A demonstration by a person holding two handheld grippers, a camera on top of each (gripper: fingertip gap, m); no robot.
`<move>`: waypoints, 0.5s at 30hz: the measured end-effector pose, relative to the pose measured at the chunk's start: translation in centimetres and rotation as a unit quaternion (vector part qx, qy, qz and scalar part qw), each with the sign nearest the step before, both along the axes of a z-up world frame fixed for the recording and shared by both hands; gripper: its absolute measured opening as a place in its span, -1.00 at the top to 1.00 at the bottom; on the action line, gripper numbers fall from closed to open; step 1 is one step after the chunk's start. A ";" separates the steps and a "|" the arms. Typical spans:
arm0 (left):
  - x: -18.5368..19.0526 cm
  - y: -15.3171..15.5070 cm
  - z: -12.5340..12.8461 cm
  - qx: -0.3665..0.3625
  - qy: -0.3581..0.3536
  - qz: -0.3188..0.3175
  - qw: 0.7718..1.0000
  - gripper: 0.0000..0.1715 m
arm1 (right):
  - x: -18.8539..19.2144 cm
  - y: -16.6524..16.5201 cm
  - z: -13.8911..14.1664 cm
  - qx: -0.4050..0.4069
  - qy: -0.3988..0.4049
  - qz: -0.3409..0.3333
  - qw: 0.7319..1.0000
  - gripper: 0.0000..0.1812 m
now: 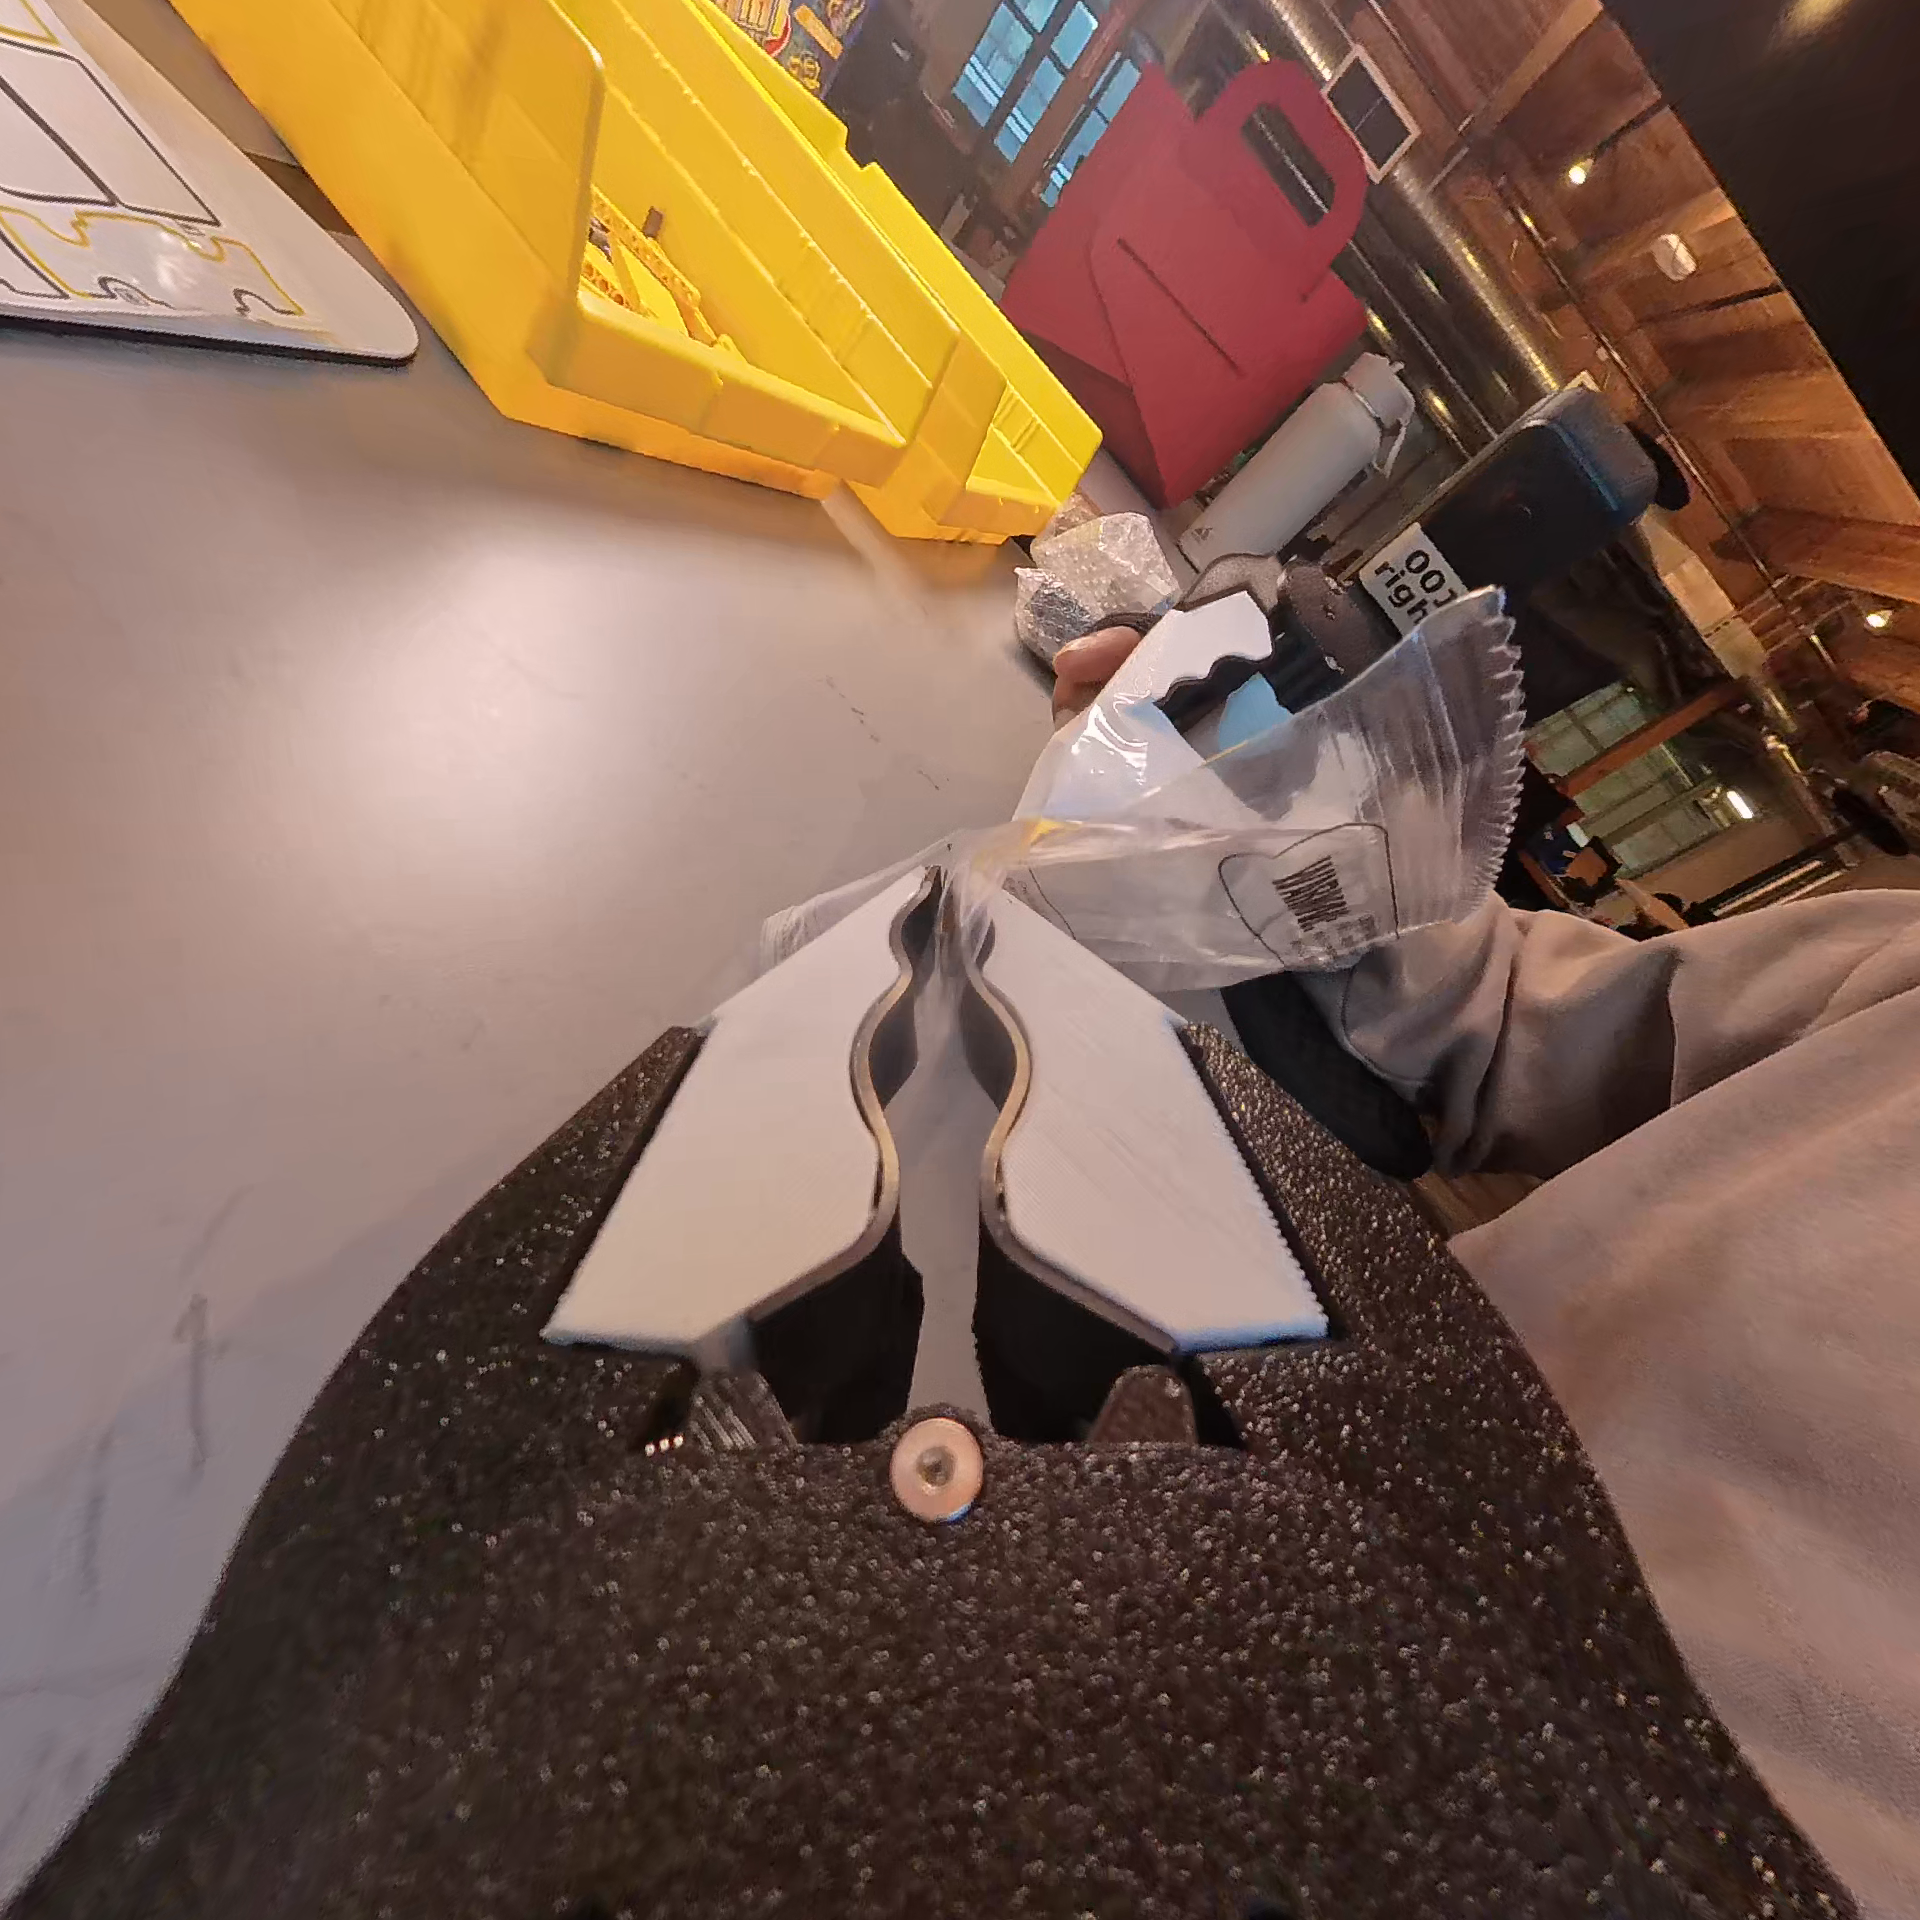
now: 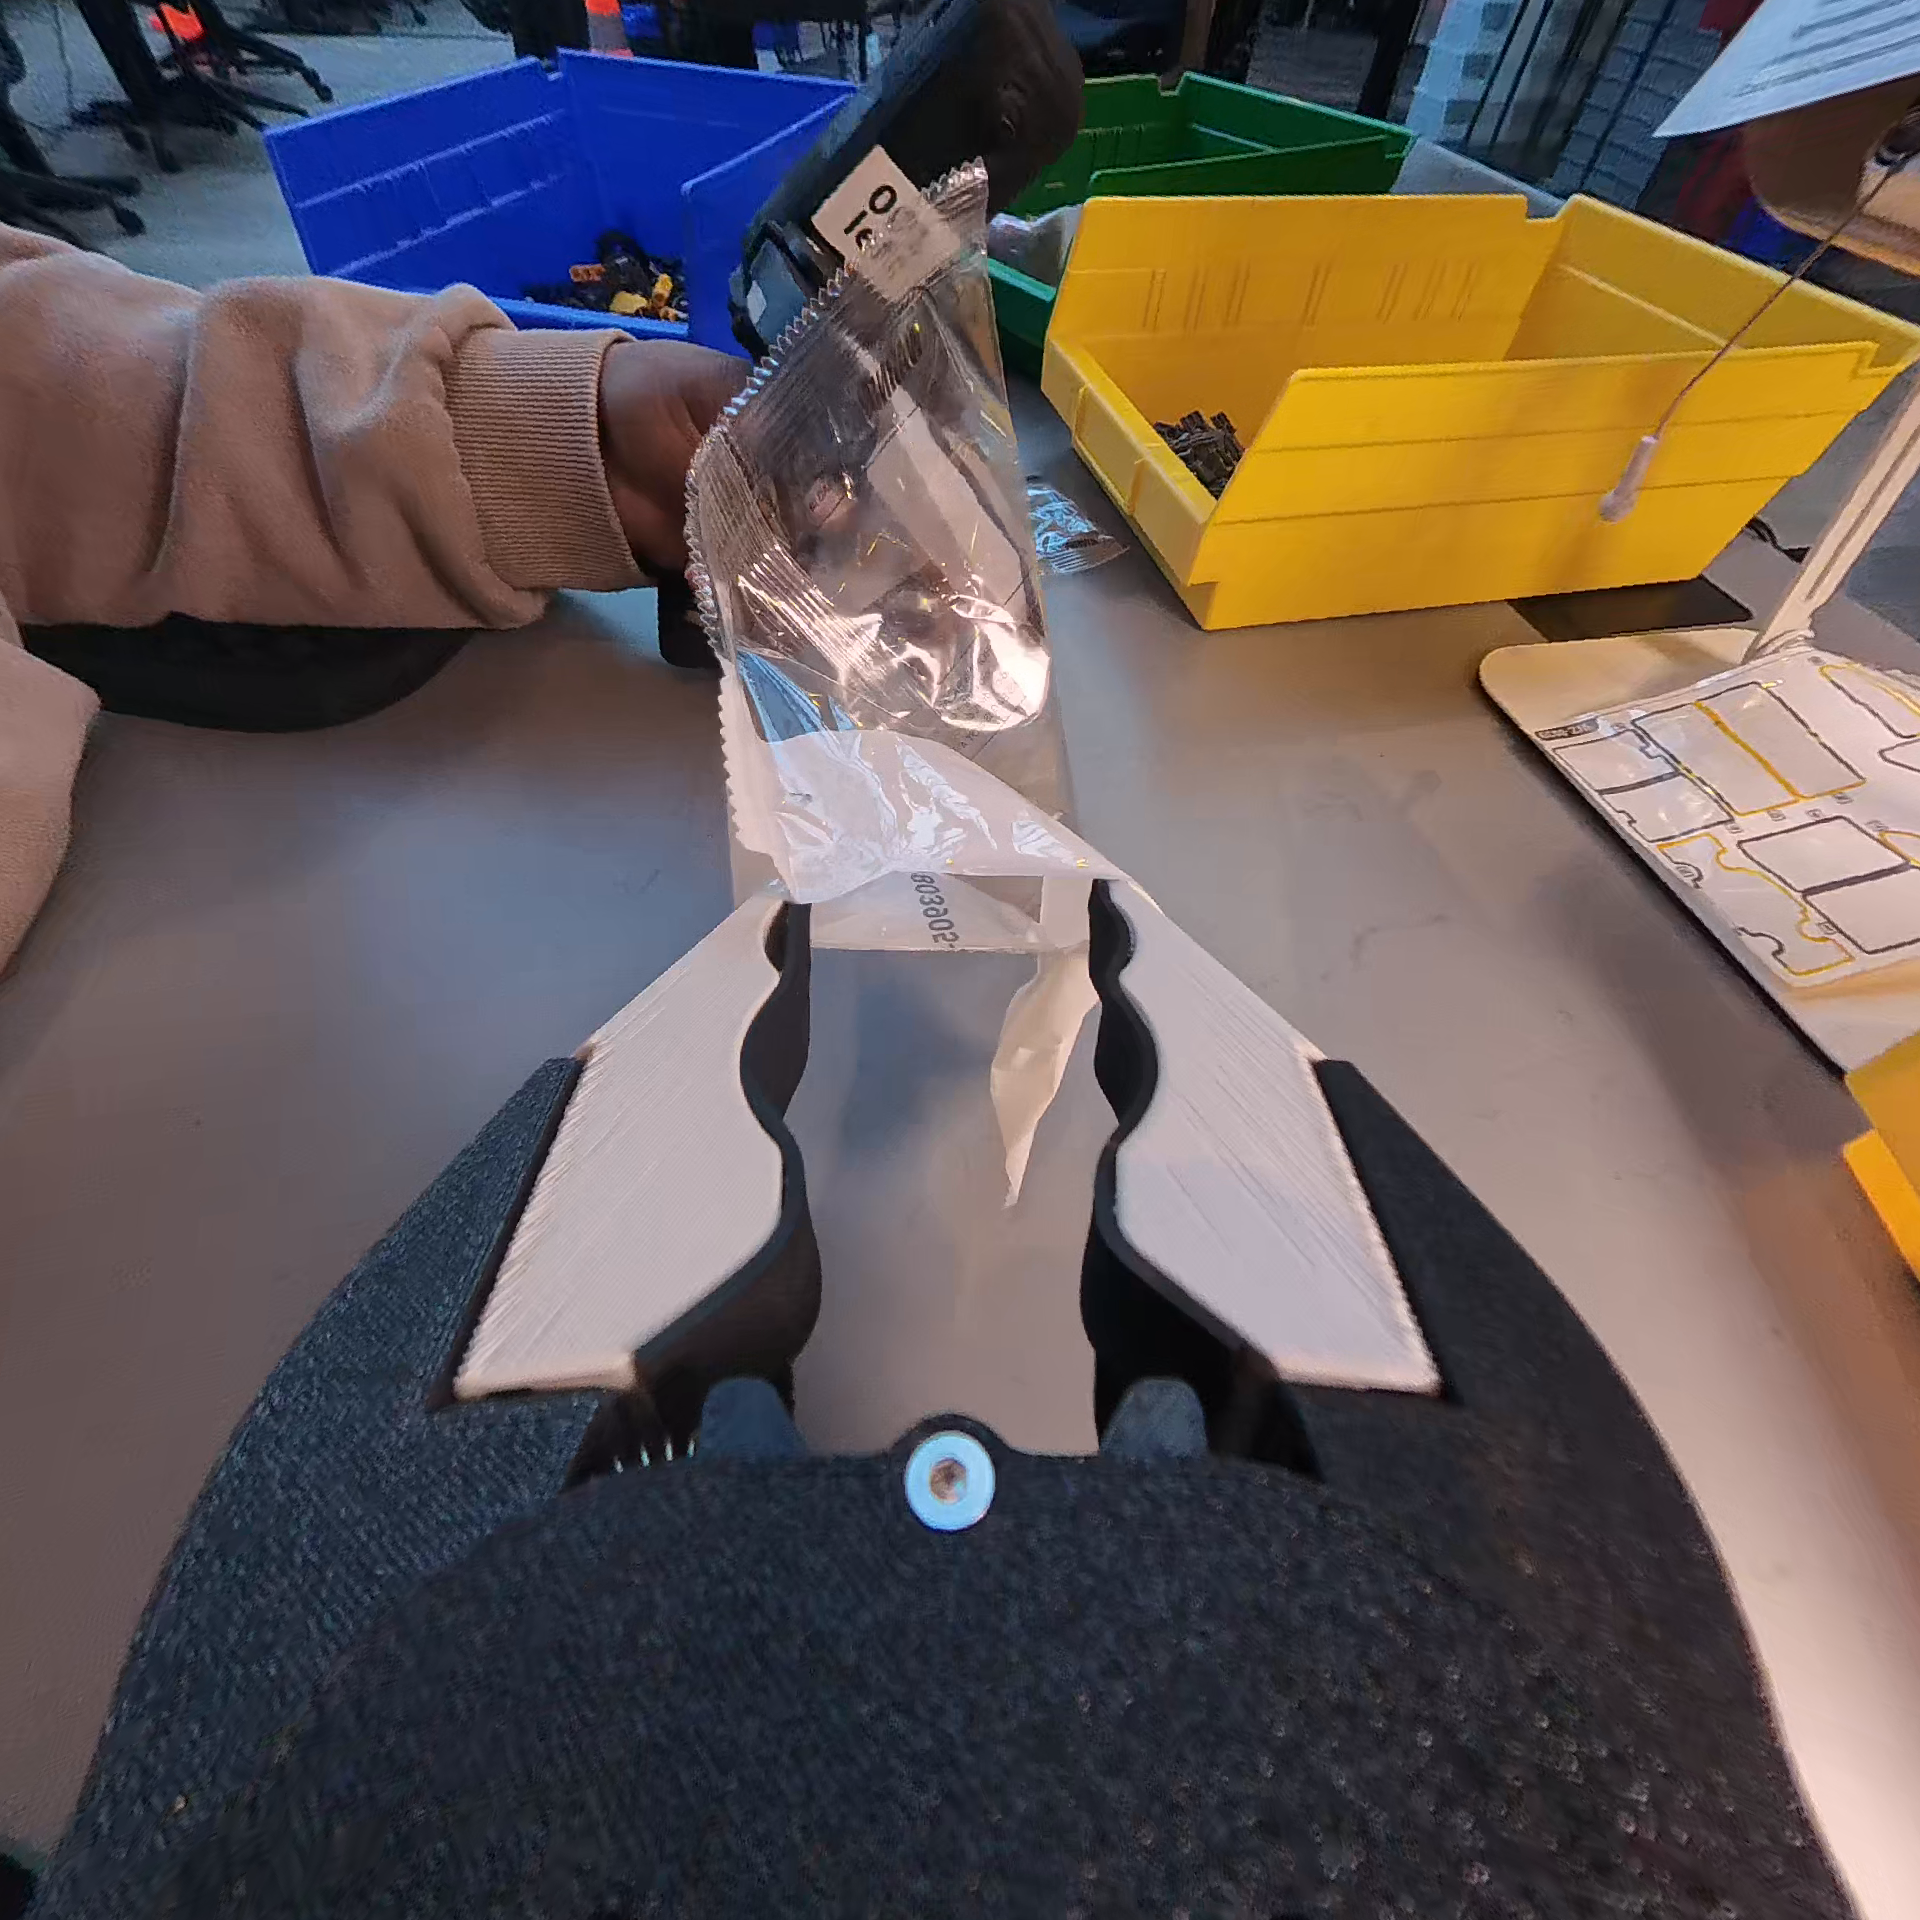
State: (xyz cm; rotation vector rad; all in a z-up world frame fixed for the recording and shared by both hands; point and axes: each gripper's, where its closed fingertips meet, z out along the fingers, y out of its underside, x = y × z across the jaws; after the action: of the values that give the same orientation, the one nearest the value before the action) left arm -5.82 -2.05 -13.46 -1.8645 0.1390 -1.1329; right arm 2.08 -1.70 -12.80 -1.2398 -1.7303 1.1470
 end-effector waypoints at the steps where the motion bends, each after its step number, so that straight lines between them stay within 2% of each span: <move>1: -0.1 0.1 0.0 -0.002 -0.004 0.002 1.000 1.00 | 0.0 -0.2 0.0 0.003 -0.001 0.001 1.000 0.39; 3: -0.2 0.1 -0.1 -0.005 -0.007 0.004 1.000 1.00 | -0.1 -0.3 -0.2 0.011 -0.009 0.002 1.000 0.35; 4: -0.2 0.1 -0.2 -0.008 -0.008 0.005 1.000 1.00 | -0.1 -0.5 -0.3 0.014 -0.013 0.002 1.000 0.11; 5: -0.2 0.1 -0.2 -0.008 -0.010 0.005 1.000 1.00 | -0.1 -0.5 -0.9 0.015 -0.031 0.002 0.999 0.05; 12: -0.1 0.0 -0.3 -0.010 -0.010 0.002 1.000 1.00 | 0.0 -0.7 -0.9 0.014 -0.027 0.009 0.999 0.05; 15: 0.1 -0.1 -0.5 -0.016 -0.008 -0.005 1.000 0.99 | 0.7 -0.8 -0.4 -0.020 -0.032 0.021 0.999 0.04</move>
State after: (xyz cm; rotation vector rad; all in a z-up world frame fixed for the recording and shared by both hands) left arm -5.72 -2.12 -13.97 -1.8840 0.1227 -1.1620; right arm 2.77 -2.49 -13.16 -1.2837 -1.7962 1.1826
